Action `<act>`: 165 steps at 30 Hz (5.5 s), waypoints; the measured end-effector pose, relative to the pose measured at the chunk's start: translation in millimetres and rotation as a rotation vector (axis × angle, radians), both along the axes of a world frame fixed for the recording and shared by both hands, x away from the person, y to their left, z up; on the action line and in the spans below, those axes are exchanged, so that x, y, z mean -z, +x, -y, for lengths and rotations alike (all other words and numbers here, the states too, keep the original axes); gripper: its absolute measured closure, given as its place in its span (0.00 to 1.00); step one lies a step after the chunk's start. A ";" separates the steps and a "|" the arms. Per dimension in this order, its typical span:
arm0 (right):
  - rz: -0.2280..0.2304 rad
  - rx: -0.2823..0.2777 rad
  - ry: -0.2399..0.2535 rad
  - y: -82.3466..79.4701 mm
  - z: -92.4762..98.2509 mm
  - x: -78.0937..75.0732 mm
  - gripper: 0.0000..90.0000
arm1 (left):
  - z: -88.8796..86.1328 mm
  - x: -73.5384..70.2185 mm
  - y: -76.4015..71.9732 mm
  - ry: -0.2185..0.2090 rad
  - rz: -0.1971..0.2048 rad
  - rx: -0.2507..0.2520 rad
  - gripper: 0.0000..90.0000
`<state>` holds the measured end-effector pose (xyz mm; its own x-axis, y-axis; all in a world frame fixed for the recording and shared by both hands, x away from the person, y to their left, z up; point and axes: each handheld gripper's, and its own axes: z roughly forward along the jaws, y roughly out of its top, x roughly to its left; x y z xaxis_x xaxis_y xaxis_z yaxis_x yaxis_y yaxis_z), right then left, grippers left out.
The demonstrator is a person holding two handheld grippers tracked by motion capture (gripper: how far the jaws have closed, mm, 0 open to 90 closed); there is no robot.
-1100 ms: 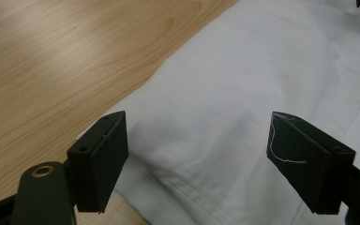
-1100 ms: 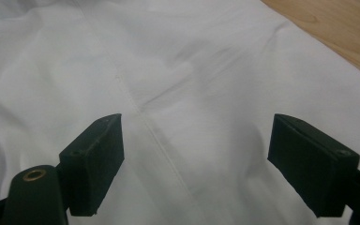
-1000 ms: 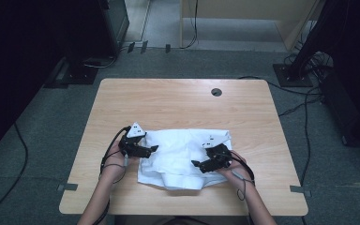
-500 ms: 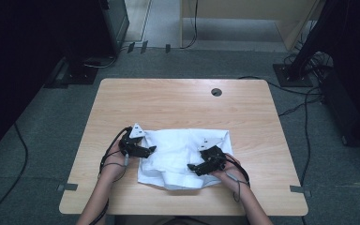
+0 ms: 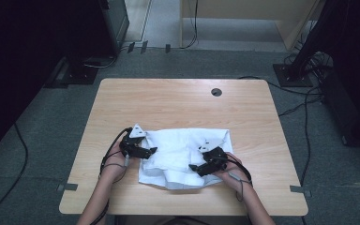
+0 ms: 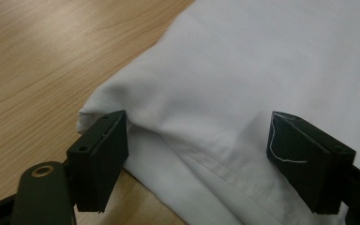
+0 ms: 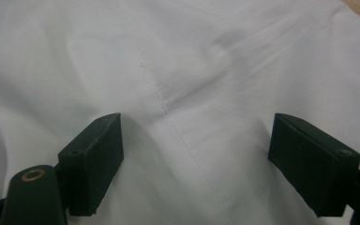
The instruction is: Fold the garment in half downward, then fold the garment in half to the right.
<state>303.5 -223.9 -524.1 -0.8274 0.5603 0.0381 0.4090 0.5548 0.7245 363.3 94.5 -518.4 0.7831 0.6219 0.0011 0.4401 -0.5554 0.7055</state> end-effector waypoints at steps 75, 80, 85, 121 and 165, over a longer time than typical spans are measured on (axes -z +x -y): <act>0.005 -0.021 0.021 -9.6 -27.8 0.1 0.19 | -8.7 3.2 16.7 -0.067 0.038 -0.046 0.23; 0.018 0.009 0.045 -12.0 -33.0 -7.0 0.21 | -10.4 1.2 17.0 -0.070 0.043 -0.046 0.23; 0.039 0.054 0.066 -13.2 -43.9 -13.9 0.22 | -10.0 0.0 17.4 -0.071 0.042 -0.047 0.23; 0.017 0.027 0.014 -20.5 -80.8 1.5 0.27 | -11.2 4.2 42.4 -0.090 -0.007 -0.024 0.23; 0.053 0.099 0.019 -26.2 -115.4 1.4 0.43 | -7.6 5.0 45.3 -0.054 0.024 -0.044 0.23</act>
